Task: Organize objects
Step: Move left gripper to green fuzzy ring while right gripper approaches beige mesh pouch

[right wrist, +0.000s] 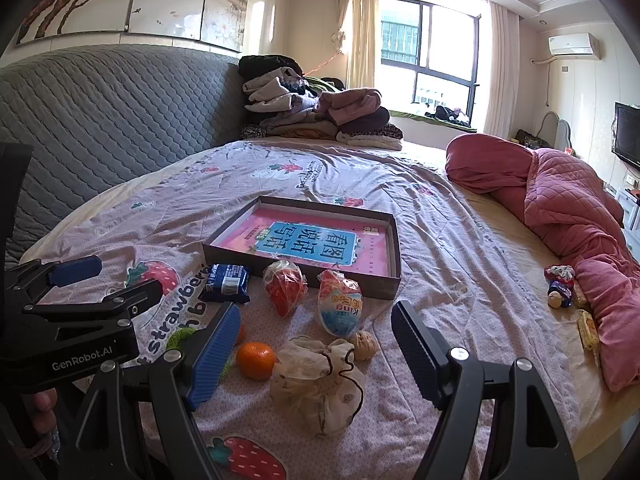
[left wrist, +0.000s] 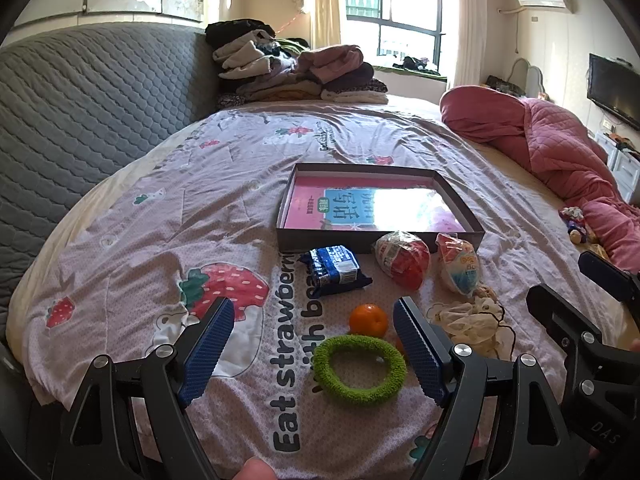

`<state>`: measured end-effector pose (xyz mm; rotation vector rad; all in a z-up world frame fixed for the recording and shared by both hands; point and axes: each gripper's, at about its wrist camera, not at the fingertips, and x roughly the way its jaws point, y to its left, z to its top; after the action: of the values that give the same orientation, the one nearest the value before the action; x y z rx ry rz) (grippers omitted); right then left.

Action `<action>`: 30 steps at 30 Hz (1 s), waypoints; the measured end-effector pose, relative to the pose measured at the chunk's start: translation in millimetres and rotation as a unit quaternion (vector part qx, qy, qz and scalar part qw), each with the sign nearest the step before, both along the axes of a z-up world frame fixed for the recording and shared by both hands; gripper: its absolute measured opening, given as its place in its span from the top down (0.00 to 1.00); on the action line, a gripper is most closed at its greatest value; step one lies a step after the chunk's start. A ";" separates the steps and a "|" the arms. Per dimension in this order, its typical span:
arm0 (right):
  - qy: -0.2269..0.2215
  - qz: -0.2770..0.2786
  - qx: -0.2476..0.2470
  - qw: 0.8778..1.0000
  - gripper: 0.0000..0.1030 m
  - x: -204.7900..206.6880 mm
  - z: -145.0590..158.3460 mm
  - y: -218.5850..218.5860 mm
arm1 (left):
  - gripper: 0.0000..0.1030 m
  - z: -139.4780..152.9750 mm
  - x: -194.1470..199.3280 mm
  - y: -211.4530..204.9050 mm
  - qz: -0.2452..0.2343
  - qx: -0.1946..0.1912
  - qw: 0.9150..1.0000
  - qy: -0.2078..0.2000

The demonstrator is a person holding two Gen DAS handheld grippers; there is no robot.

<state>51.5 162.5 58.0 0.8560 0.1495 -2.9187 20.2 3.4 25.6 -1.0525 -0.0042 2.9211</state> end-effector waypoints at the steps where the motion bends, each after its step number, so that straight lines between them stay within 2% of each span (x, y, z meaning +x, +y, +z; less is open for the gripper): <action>1: -0.001 0.000 0.000 1.000 0.25 0.2 -0.1 0.1 | 0.20 -0.2 -0.3 0.4 -0.001 -0.001 1.000 -0.001; 13: -0.015 0.003 0.001 1.000 0.25 -0.7 -9.4 0.7 | 0.20 -16.3 -3.8 2.4 -0.013 0.001 1.000 -0.024; 30: -0.067 -0.007 -0.016 0.998 0.25 -1.2 -52.4 20.9 | 0.20 -64.6 -3.4 0.9 -0.037 -0.010 0.995 -0.091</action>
<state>50.3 183.4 5.6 1.0474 0.0865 -2.8561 16.9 4.3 -39.1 -1.2887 0.0566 2.7550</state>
